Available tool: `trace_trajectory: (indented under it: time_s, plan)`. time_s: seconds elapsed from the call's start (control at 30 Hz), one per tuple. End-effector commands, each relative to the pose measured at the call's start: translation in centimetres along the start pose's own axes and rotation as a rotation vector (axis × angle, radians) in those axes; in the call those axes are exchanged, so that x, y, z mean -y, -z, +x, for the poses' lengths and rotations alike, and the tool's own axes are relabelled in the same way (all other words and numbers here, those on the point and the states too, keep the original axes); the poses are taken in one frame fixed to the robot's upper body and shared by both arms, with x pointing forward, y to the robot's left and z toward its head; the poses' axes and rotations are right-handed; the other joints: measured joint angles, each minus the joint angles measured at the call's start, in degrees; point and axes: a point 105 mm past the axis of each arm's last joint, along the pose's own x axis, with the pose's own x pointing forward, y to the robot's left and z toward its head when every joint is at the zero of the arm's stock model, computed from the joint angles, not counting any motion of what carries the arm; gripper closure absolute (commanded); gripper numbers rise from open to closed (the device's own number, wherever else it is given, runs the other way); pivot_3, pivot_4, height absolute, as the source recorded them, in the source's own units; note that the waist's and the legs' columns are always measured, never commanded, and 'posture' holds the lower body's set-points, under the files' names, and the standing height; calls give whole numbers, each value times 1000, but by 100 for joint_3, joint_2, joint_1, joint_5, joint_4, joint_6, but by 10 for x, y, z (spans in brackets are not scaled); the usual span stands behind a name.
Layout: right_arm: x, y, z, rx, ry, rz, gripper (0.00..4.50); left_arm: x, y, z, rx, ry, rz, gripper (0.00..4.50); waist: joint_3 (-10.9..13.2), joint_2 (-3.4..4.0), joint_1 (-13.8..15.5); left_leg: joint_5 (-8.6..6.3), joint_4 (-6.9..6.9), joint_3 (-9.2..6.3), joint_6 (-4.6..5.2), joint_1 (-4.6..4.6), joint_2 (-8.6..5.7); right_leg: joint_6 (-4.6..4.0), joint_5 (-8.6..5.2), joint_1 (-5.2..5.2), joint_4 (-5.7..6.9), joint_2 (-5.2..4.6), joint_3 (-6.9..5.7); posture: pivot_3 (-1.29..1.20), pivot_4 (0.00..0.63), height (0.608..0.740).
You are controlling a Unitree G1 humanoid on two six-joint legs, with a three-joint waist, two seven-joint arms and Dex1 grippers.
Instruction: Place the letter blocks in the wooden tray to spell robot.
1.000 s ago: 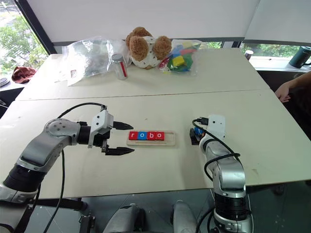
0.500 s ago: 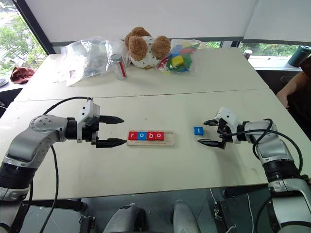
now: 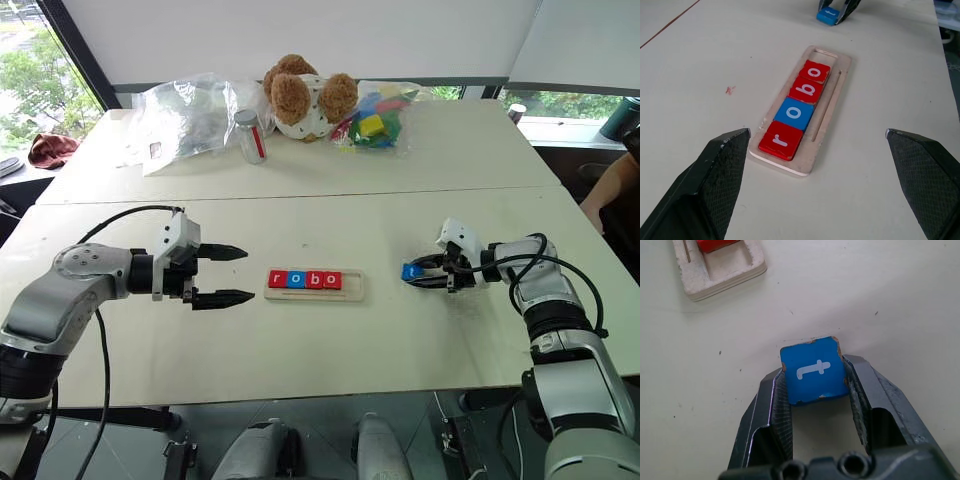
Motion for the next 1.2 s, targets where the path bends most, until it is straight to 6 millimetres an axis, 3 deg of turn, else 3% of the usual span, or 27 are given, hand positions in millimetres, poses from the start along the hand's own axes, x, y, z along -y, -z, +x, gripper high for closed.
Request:
trace_trajectory:
  time_s: [0.03,0.17,0.33,0.57,1.2]
  plan:
    - [5,-23,0,52,-6,-27,3350,-2,-7,-6,1,-23,45,0,0,0,-2,1,0,0,-2,0,0,0,0,0,0,0,0,0,150,740]
    - [-16,-68,15,119,-145,-73,3350,-3,-3,-6,-17,-19,49,0,2,5,-34,3,-3,1,-6,-6,1,0,0,-16,7,1,4,0,150,740]
    - [-33,-91,37,119,-198,-109,3350,-3,-1,-2,-27,-3,55,0,2,4,6,1,-5,-4,-4,-6,2,0,0,-20,11,2,-1,0,150,740]
    - [-36,-85,57,65,-207,-163,3350,-1,-6,2,7,8,49,0,1,3,13,1,1,-4,-4,-13,-9,0,0,-16,3,-10,-3,0,150,740]
    - [-30,-80,71,52,-212,-175,3350,3,-4,7,16,7,44,0,1,3,-5,9,-3,-2,-16,-12,-6,0,0,-22,6,-4,-4,0,150,740]
